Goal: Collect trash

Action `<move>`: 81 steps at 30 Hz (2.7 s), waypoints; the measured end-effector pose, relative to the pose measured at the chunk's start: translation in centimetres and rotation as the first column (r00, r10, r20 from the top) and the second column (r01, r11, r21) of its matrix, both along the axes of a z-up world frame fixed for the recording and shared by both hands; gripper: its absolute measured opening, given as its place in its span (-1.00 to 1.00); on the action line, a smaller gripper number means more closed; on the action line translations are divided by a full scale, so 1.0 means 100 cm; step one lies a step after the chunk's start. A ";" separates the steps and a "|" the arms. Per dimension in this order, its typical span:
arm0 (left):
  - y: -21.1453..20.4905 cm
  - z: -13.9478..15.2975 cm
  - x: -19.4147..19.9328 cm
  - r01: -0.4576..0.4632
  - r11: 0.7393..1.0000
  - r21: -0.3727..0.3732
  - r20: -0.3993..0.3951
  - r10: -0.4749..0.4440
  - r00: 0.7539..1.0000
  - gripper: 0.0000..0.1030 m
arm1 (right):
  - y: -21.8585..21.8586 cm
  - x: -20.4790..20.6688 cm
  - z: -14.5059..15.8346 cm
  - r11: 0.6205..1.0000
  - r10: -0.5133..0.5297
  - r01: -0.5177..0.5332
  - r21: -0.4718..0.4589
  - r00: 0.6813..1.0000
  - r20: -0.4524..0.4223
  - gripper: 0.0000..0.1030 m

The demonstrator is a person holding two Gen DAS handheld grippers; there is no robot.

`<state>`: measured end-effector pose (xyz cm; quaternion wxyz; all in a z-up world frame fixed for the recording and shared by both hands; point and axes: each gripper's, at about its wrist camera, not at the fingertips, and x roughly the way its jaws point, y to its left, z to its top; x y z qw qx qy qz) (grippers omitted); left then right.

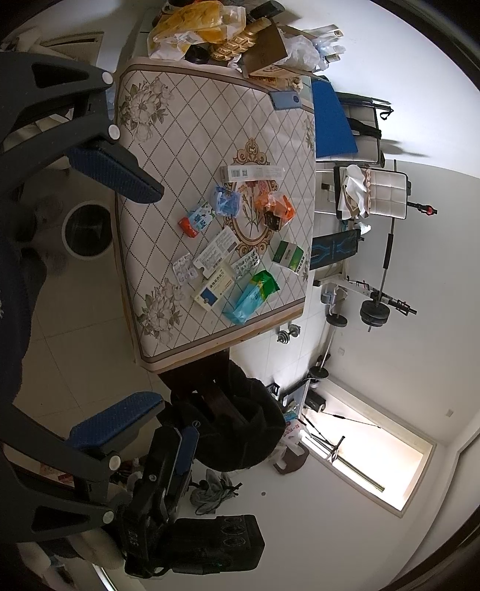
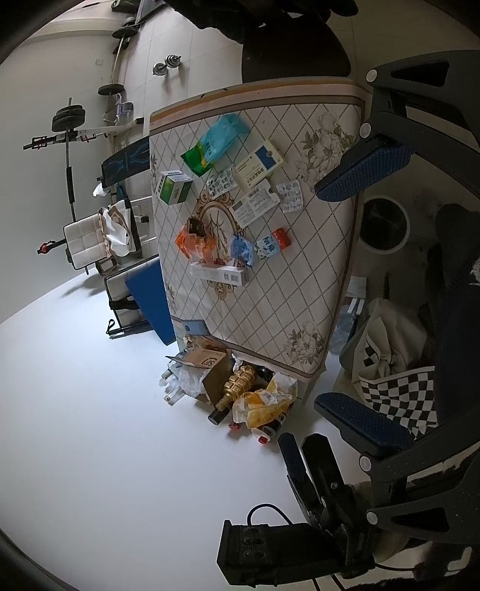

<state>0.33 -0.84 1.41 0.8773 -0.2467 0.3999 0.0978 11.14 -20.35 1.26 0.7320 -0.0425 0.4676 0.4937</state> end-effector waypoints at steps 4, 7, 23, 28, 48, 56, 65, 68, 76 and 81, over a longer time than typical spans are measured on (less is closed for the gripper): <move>0.000 0.000 0.001 0.001 1.000 0.002 -0.001 -0.001 1.000 1.00 | 0.000 0.000 0.000 1.000 0.001 -0.001 0.000 1.000 -0.001 1.00; -0.001 0.000 0.000 0.000 1.000 -0.002 0.000 0.000 1.000 1.00 | 0.001 0.000 -0.001 1.000 0.001 -0.001 0.000 1.000 -0.002 1.00; 0.062 -0.060 0.033 -0.090 0.987 0.132 -0.148 0.109 0.983 1.00 | 0.026 0.022 -0.032 0.982 -0.162 0.161 -0.094 0.987 0.001 1.00; 0.099 -0.139 0.068 -0.179 0.961 0.211 -0.298 0.237 0.925 1.00 | 0.047 0.078 -0.090 0.929 -0.274 0.282 -0.237 0.959 0.069 1.00; 0.150 -0.379 0.221 -0.586 0.810 -0.027 -0.704 0.400 0.586 0.60 | 0.176 0.297 -0.372 0.752 0.071 -0.107 -0.650 0.994 -0.081 1.00; 0.135 -0.378 0.239 -0.575 0.818 -0.002 -0.708 0.404 0.578 -0.07 | 0.163 0.316 -0.378 0.746 0.038 -0.088 -0.660 0.995 -0.090 0.64; 0.088 -0.366 0.259 -0.508 0.860 0.057 -0.722 0.387 0.574 -0.07 | 0.160 0.330 -0.389 0.713 0.021 -0.099 -0.694 0.993 -0.120 0.67; 0.092 -0.369 0.262 -0.505 0.861 0.063 -0.718 0.391 0.576 -0.07 | 0.168 0.315 -0.398 0.689 0.041 -0.099 -0.718 0.994 -0.097 0.69; 0.091 -0.368 0.255 -0.508 0.858 0.074 -0.697 0.409 0.589 -0.08 | 0.183 0.312 -0.413 0.681 0.059 -0.102 -0.725 0.995 -0.085 0.70; 0.088 -0.373 0.234 -0.505 0.858 0.089 -0.672 0.426 0.605 -0.09 | 0.170 0.297 -0.396 0.701 0.079 -0.115 -0.704 0.993 -0.083 0.57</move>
